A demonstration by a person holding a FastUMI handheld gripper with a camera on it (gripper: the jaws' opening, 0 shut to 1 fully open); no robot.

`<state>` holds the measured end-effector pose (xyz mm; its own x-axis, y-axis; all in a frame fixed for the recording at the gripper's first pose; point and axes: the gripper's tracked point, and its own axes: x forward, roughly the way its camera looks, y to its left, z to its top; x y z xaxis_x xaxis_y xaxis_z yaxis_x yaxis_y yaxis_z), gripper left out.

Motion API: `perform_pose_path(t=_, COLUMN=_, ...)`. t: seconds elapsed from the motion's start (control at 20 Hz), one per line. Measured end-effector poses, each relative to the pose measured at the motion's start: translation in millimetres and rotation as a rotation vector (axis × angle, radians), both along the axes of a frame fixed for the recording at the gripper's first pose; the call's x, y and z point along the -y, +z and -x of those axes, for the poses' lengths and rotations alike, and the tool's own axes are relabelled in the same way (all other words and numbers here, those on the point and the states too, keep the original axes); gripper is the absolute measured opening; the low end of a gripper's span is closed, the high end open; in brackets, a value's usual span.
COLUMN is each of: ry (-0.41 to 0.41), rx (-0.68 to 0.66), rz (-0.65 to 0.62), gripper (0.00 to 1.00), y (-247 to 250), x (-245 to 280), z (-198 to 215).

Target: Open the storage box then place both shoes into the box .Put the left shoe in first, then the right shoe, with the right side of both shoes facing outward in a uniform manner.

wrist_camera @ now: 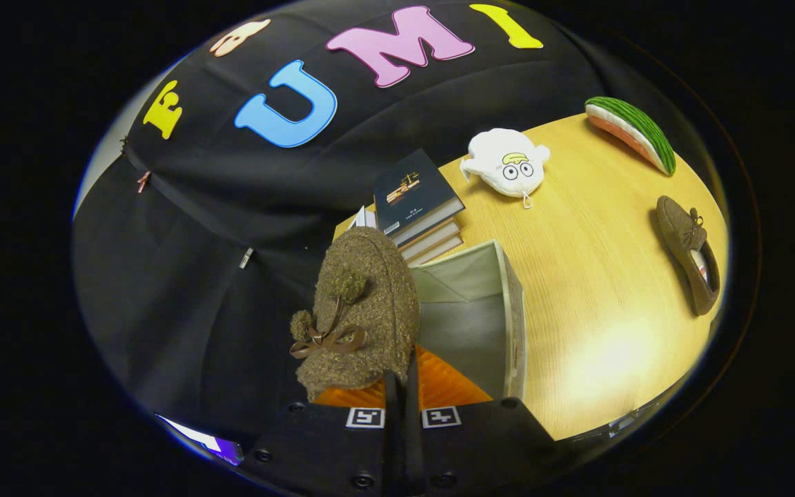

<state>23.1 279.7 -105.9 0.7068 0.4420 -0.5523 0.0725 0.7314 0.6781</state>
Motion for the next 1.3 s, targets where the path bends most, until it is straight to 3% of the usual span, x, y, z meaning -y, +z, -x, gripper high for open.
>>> perform_pose_path(t=0.7, ry=-0.007, rx=-0.137, rz=0.063, gripper=0.06, y=-64.4, x=-32.6, z=-15.1)
perform_pose_path(t=0.95, ry=0.039, rx=-0.161, rz=0.054, gripper=0.09, y=-72.8, x=-46.7, z=-15.3)
perform_pose_path(t=1.15, ry=0.098, rx=-0.130, rz=-0.049, gripper=0.87, y=-44.8, x=-71.5, z=-9.6)
perform_pose_path(t=1.2, ry=0.108, rx=-0.114, rz=-0.045, gripper=0.96, y=-40.0, x=-72.3, z=-5.9)
perform_pose_path(t=1.3, ry=0.145, rx=-0.078, rz=-0.033, gripper=0.98, y=-27.1, x=-73.6, z=-0.8)
